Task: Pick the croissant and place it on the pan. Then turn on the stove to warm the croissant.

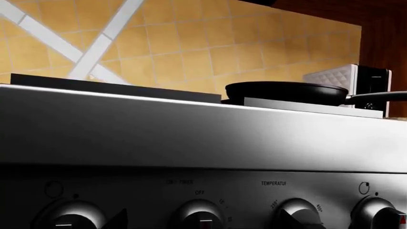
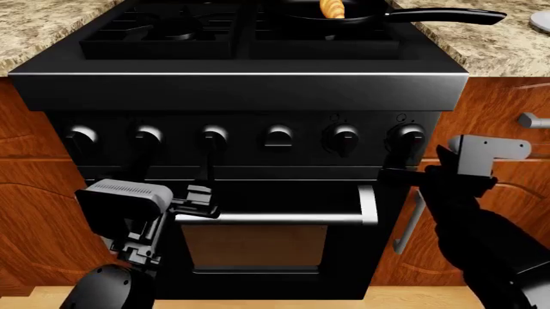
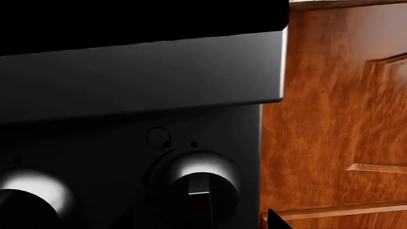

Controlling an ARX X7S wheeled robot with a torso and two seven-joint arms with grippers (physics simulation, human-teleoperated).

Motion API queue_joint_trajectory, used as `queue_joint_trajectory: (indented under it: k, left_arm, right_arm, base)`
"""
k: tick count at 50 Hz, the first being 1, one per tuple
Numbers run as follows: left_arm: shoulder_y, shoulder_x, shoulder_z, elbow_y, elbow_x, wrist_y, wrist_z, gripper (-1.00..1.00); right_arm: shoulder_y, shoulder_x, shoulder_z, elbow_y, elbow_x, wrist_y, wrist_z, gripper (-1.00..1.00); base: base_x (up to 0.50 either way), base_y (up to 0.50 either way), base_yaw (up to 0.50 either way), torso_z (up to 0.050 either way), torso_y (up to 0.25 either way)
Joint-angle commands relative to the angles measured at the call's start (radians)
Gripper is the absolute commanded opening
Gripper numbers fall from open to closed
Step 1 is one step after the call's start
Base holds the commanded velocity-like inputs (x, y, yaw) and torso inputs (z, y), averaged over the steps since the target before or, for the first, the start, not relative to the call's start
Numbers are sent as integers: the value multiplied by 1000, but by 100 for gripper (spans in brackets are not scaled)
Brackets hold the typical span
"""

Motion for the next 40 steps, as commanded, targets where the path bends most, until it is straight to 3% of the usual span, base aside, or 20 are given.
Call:
queue_joint_trajectory:
  k: [1,32,33,40]
  left_arm:
    - [-1,-1,2,0,-2,0,-2,100]
    - [-4,-4,7,-6,-7,3,-5,100]
    - [-4,-5,7,-6,-7,3,-5,100]
    - [-4,-5,8,-6,-7,5,-6,100]
  right_arm:
    - [12,-8,-6,21,-4,3,-11,100]
    - [36,-22,-17,55,-12,13,-27,100]
    - [36,-22,-17,55,-12,13,-26,-100]
    - [36,-21,-17,50,-14,13,-25,-100]
  base:
    - [0,0,0,0,0]
    - [0,0,0,0,0]
    - [0,0,0,0,0]
    - [0,0,0,0,0]
